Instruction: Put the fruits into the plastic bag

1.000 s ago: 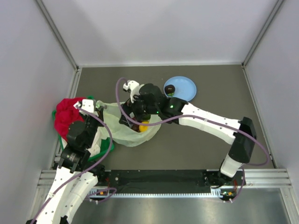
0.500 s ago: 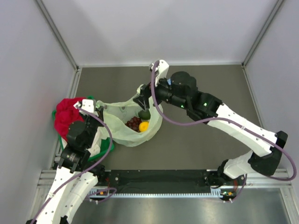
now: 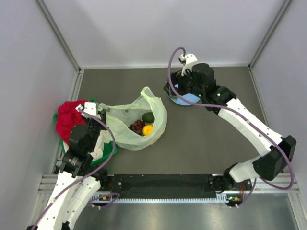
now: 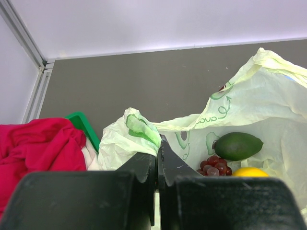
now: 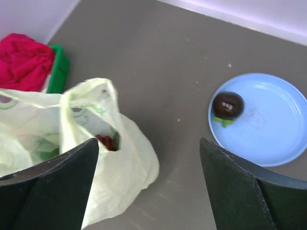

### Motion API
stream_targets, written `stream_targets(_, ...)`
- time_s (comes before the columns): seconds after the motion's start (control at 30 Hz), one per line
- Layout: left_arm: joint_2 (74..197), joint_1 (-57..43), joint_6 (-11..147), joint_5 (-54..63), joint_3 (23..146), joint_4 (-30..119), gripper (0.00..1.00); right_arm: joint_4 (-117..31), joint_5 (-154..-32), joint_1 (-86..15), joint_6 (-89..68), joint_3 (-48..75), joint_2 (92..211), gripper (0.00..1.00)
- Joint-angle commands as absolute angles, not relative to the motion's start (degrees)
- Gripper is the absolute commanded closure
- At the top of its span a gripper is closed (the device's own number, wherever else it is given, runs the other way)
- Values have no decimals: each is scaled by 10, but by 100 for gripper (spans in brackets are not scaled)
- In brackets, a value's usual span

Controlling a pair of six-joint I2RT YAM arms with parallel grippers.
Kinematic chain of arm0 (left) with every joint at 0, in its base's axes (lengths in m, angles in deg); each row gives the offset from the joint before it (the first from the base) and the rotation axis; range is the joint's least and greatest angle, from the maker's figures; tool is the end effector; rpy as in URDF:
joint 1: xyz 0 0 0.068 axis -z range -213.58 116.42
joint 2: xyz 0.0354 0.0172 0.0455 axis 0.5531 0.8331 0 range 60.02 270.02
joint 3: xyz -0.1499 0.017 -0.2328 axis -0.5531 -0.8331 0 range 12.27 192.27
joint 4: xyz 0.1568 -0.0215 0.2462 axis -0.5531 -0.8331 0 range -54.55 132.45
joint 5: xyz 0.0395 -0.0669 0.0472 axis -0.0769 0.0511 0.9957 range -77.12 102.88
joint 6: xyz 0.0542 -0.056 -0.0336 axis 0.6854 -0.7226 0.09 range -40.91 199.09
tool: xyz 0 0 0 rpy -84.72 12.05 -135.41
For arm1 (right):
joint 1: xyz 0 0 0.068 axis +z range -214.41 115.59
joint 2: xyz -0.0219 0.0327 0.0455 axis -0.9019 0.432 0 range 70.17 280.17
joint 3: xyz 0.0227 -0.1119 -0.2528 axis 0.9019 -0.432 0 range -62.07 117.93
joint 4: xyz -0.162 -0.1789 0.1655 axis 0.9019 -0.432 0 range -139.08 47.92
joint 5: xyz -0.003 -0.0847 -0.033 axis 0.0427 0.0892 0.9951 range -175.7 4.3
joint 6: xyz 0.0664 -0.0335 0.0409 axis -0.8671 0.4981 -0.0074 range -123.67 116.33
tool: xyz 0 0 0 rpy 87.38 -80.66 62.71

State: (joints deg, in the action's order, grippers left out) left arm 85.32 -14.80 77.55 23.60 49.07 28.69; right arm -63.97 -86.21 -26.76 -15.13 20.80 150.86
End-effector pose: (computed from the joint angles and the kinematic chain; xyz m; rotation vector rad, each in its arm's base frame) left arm 0.1793 -0.0463 0.3369 0.0975 1.6081 -0.1238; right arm 0.3100 0.2399 0.3991 -0.4497 1.9063 0.5810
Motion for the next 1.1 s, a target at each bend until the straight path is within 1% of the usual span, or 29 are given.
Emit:
stream_targets(0.0, 853, -150, 773, 231, 494, 312, 100, -614, -889, -317, -169, 196, 1527, 16)
stream_targets(0.13, 853, -150, 773, 232, 494, 312, 100, -608, -890, -347, -169, 197, 1566, 18)
stream_targets(0.33, 852, -150, 773, 233, 493, 311, 100, -604, -890, -379, -170, 232, 1660, 20)
stream_targets(0.57, 853, -150, 774, 234, 494, 310, 100, -610, -889, -387, -169, 292, 1755, 23)
stream_targets(0.83, 852, -150, 774, 236, 494, 310, 100, -639, -859, -392, -166, 398, 1869, 27)
stream_targets(1.07, 850, -150, 775, 236, 494, 310, 100, -656, -818, -392, -159, 452, 1927, 27)
